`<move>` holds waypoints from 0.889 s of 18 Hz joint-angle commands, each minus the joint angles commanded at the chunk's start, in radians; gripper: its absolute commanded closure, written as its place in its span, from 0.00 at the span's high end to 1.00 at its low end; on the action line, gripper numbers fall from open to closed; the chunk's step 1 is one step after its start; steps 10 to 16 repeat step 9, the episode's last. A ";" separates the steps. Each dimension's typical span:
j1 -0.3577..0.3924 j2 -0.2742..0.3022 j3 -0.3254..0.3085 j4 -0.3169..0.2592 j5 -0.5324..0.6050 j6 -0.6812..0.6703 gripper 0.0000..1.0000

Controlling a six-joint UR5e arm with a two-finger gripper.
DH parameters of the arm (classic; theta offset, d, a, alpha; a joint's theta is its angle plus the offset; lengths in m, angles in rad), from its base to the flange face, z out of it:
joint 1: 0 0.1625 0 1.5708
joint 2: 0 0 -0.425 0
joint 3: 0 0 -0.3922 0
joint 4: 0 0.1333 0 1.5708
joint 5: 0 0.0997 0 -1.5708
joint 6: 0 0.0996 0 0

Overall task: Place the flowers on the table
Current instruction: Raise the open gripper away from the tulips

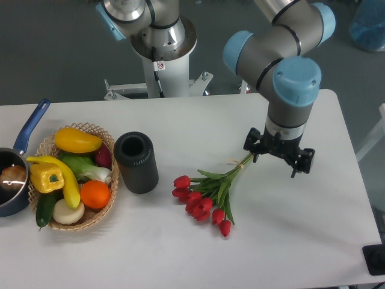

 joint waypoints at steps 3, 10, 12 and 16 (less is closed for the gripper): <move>0.008 0.000 0.000 0.000 0.000 0.036 1.00; 0.009 0.006 0.000 0.000 0.000 0.036 1.00; 0.009 0.006 0.000 0.000 0.000 0.036 1.00; 0.009 0.006 0.000 0.000 0.000 0.036 1.00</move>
